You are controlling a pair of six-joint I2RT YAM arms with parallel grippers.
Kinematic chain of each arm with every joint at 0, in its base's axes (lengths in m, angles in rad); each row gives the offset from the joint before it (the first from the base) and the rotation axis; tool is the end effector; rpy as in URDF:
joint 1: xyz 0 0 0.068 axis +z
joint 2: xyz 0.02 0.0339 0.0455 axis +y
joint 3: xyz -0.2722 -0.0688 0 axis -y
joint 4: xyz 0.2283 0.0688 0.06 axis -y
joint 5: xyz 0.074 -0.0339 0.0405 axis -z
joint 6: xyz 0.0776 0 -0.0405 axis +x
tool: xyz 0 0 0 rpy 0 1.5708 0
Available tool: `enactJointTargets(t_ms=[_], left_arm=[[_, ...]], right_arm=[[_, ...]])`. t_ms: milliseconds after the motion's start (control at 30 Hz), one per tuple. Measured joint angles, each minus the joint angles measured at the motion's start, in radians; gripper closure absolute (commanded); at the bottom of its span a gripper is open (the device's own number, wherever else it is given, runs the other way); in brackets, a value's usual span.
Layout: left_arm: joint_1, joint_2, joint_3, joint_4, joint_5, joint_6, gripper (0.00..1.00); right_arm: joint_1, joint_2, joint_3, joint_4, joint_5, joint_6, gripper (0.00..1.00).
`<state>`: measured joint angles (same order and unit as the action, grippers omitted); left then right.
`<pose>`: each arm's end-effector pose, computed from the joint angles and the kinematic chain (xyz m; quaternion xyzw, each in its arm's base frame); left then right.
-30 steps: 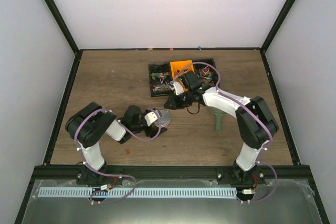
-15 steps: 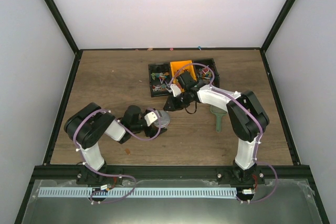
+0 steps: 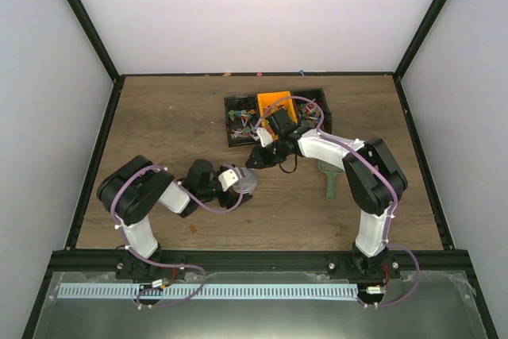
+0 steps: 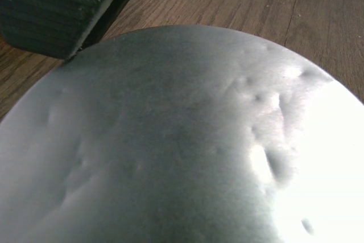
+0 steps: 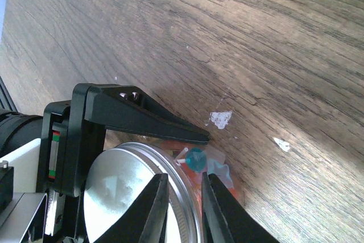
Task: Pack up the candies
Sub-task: Screw the bottle lid onto the packing bottle.
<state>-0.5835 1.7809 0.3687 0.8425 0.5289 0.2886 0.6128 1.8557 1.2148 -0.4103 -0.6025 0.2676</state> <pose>0.2211 -0.1929 0.0877 0.4714 0.7146 -0.2949 0.4245 0.2887 0.2568 0.1666 -0.2336 0.8961 0.3640 0.0997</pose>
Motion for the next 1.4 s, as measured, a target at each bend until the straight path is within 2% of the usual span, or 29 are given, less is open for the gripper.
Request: enactJointTargets(t_ms=[400,733,1067,1400], left_arm=[[0.0,0.0,0.0,-0.002,0.007,0.002,0.09],[-0.005,-0.001,0.0,-0.007,0.033,0.008,0.09],[-0.021,-0.001,-0.003,-0.007,0.064,0.004,0.1],[-0.025,0.008,-0.003,0.002,0.089,0.004,0.1]], right_arm=[[0.026,0.0,-0.008,0.016,-0.007,0.004,0.84],[0.027,-0.051,-0.097,0.111,-0.011,0.025,0.99],[0.018,-0.143,-0.261,0.262,-0.029,0.067,0.99],[0.018,-0.273,-0.414,0.325,-0.003,0.138,0.99]])
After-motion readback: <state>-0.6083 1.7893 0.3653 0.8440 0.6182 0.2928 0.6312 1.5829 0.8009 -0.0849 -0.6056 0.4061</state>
